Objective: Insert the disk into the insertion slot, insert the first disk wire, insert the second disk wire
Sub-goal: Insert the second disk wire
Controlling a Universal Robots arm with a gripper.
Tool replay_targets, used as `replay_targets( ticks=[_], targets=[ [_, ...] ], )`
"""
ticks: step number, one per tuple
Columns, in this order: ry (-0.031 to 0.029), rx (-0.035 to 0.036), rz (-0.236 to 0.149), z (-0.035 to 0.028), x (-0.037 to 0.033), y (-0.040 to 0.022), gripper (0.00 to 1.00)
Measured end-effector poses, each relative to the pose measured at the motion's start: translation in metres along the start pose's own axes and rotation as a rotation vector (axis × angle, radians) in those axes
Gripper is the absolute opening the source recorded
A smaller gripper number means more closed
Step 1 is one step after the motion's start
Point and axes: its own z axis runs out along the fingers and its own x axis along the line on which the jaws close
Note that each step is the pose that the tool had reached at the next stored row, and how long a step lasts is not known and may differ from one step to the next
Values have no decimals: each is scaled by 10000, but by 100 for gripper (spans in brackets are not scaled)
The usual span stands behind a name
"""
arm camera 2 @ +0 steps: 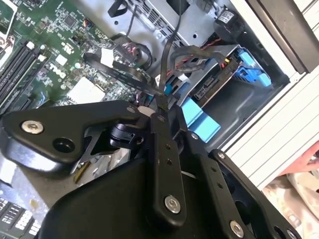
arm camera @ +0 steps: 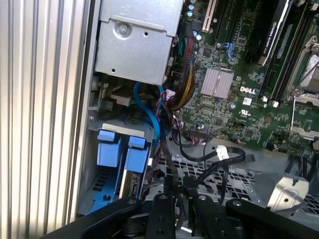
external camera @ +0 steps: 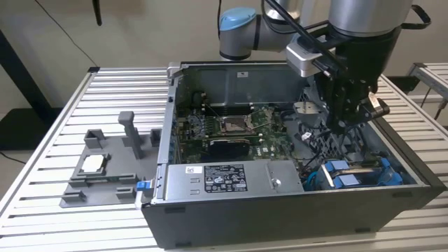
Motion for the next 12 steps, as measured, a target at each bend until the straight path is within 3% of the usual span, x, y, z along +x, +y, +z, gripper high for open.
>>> replay_targets(
  ticks=[4,7,8,12],
  targets=[
    [122,-29,-31,-1,1,-2,22],
    [259,-58,-60,6,-8,-2,24],
    [364,-77,-82,20,-17,-1,30],
    [481,-93,-107,30,-23,0,30]
  ],
)
